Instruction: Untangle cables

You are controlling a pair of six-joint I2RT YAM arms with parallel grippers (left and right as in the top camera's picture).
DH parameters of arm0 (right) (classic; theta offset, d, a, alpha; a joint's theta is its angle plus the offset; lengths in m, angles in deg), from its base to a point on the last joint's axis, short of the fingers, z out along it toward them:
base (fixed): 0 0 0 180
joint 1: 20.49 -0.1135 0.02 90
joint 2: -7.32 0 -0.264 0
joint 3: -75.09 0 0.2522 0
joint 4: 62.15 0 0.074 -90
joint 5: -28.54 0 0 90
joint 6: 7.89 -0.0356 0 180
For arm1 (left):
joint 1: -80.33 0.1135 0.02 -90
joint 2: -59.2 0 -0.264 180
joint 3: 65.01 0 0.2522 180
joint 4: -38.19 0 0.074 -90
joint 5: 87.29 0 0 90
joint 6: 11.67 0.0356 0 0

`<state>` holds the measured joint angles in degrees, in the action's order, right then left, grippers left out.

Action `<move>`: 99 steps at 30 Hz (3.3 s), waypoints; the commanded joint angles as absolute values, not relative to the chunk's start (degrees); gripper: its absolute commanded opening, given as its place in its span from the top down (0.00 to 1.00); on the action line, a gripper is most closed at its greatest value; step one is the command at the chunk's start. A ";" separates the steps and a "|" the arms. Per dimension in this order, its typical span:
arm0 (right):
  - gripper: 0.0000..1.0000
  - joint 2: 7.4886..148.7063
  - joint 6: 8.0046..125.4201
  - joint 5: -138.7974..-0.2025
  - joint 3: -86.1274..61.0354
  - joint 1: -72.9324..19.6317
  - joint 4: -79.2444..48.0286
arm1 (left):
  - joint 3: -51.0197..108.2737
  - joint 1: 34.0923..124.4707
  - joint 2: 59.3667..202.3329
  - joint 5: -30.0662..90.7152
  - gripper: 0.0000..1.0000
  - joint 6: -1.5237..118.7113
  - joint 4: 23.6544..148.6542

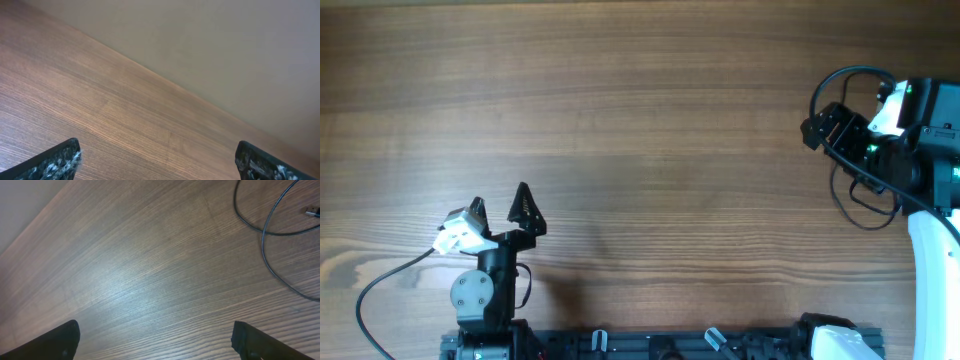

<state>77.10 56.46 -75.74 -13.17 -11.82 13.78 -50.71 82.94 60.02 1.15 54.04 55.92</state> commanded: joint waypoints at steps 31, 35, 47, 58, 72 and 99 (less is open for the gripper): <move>0.00 76.64 56.75 -74.95 -13.17 -12.06 13.87 | -50.93 82.68 59.37 3.72 0.00 55.59 56.29; 0.00 76.75 56.61 -72.79 -13.17 -12.06 13.76 | -50.93 82.68 59.37 3.72 0.00 55.59 56.29; 0.00 64.58 46.95 -73.12 5.80 -12.06 -1.50 | -50.93 82.68 59.37 3.72 0.00 55.59 56.29; 0.00 44.97 59.00 -78.41 37.21 -17.44 -43.16 | -50.93 82.68 59.37 3.72 0.00 55.59 56.29; 0.00 19.75 61.10 -68.75 55.48 -22.79 -49.26 | -50.93 82.68 59.37 3.72 0.00 55.59 56.29; 0.00 7.49 85.18 -62.74 61.04 -22.95 -48.56 | -50.93 82.68 59.37 3.72 0.00 55.59 56.29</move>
<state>8.43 82.91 -63.74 60.99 -22.71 -48.45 -50.71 82.94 59.89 3.05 54.69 56.05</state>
